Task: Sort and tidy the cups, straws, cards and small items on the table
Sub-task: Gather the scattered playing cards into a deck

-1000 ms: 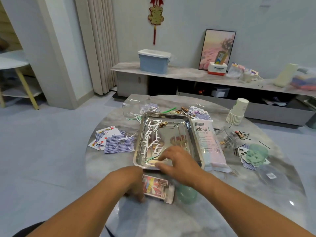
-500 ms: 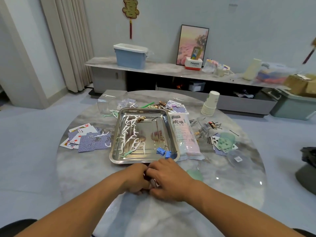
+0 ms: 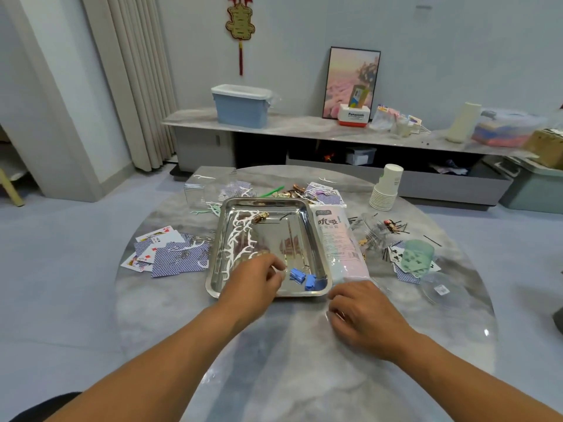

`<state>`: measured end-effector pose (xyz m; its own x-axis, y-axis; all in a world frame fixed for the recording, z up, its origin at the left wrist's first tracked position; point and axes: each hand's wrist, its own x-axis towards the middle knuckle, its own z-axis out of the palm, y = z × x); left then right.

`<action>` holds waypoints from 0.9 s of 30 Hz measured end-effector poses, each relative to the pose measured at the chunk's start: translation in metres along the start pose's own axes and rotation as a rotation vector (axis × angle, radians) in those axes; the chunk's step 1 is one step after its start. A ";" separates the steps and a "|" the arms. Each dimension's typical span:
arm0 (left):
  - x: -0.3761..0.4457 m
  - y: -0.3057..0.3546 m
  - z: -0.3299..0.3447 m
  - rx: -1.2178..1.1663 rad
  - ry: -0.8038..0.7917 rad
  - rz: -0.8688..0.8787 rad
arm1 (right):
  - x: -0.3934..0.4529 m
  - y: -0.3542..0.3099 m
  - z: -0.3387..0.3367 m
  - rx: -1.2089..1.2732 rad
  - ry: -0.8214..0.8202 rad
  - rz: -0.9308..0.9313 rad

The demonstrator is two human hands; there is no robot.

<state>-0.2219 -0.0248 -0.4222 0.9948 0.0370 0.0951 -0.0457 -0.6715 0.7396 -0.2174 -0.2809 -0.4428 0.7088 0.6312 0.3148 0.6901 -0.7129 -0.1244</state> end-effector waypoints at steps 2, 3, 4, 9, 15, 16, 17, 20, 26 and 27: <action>0.002 -0.006 -0.008 -0.036 0.137 0.001 | 0.015 -0.011 -0.002 0.044 0.067 0.003; 0.004 -0.012 -0.015 -0.024 0.201 0.008 | 0.027 -0.019 -0.002 0.071 0.089 -0.007; 0.006 -0.017 -0.020 0.009 0.243 0.010 | 0.035 -0.025 -0.002 0.097 0.100 -0.011; 0.023 -0.073 -0.070 0.258 0.280 -0.250 | 0.088 -0.060 0.016 0.232 0.086 -0.052; 0.040 -0.145 -0.127 0.412 0.308 -0.404 | 0.170 -0.091 0.056 0.351 -0.027 -0.050; 0.044 -0.159 -0.132 0.409 0.302 -0.420 | 0.188 -0.097 0.067 0.361 -0.059 -0.053; 0.046 -0.166 -0.134 0.414 0.289 -0.422 | 0.201 -0.103 0.073 0.376 -0.080 -0.049; 0.061 -0.200 -0.140 0.427 0.225 -0.407 | 0.258 -0.130 0.101 0.459 -0.097 0.004; 0.089 -0.233 -0.137 0.481 0.129 -0.280 | 0.331 -0.169 0.163 0.298 -0.281 0.237; 0.091 -0.236 -0.137 0.494 0.133 -0.256 | 0.335 -0.168 0.170 0.253 -0.301 0.276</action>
<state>-0.1331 0.2383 -0.4967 0.9470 0.3155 0.0603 0.2754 -0.8940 0.3534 -0.0715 0.1025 -0.4763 0.8554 0.5161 -0.0434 0.4580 -0.7929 -0.4018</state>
